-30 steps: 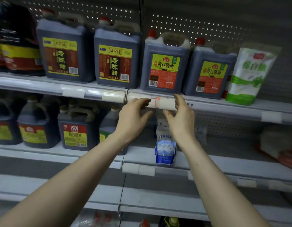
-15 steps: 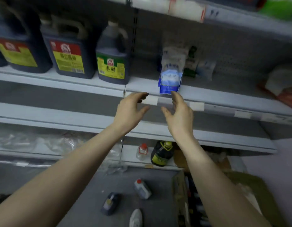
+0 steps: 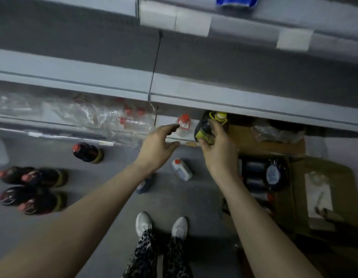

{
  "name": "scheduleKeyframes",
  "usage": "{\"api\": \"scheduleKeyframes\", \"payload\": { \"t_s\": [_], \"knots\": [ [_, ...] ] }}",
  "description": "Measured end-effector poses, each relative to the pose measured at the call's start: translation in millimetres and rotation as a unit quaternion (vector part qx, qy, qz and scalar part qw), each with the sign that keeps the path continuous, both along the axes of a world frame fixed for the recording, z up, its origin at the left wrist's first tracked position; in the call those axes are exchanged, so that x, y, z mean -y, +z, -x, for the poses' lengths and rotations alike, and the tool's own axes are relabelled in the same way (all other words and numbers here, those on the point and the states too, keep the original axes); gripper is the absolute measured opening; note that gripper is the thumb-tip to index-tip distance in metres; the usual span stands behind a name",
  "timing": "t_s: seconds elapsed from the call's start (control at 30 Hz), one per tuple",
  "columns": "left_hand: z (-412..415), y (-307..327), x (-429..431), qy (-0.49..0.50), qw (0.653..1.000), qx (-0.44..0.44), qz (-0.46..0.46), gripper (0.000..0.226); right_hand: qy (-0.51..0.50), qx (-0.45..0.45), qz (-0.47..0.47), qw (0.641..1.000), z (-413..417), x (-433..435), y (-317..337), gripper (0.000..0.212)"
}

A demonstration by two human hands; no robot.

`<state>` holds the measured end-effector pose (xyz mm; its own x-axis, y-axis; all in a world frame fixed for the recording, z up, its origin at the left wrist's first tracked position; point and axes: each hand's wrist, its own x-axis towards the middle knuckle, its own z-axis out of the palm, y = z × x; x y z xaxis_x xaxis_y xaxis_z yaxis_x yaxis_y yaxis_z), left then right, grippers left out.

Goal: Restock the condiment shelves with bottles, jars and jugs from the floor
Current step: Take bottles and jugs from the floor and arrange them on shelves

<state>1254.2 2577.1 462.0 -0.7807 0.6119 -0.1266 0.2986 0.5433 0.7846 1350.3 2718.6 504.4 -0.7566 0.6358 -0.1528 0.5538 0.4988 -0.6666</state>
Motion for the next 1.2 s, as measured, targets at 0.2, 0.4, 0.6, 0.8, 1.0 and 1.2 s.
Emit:
{"api": "scheduleKeyframes", "payload": {
  "t_s": [0.2, 0.4, 0.6, 0.8, 1.0, 1.2],
  "knots": [
    [-23.9, -100.0, -1.6, -0.008, 0.997, 0.054, 0.046, 0.054, -0.008, 0.085, 0.039, 0.996, -31.7, -6.9, -106.9, 0.056],
    [-39.9, -201.2, 2.8, 0.001, 0.991, 0.104, 0.085, 0.058, -0.024, 0.131, 0.073, 0.988, -53.3, -6.4, -208.5, 0.059],
    [-55.8, -304.1, 15.9, 0.008, 0.981, 0.137, 0.138, 0.063, -0.018, 0.176, 0.079, 0.981, -69.3, 0.6, -304.4, 0.063],
    [-55.9, -403.4, 12.1, -0.005, 0.979, 0.141, 0.150, 0.070, -0.018, 0.190, 0.113, 0.975, -79.2, 2.3, -408.1, 0.071],
    [-43.1, -492.7, -10.8, -0.008, 0.978, 0.135, 0.158, 0.073, -0.024, 0.203, 0.096, 0.974, -77.3, -10.3, -504.0, 0.075],
    [-35.6, -565.2, -27.3, -0.024, 0.980, 0.130, 0.149, 0.077, -0.056, 0.186, 0.108, 0.975, -78.6, -17.5, -589.2, 0.085]
  ]
}}
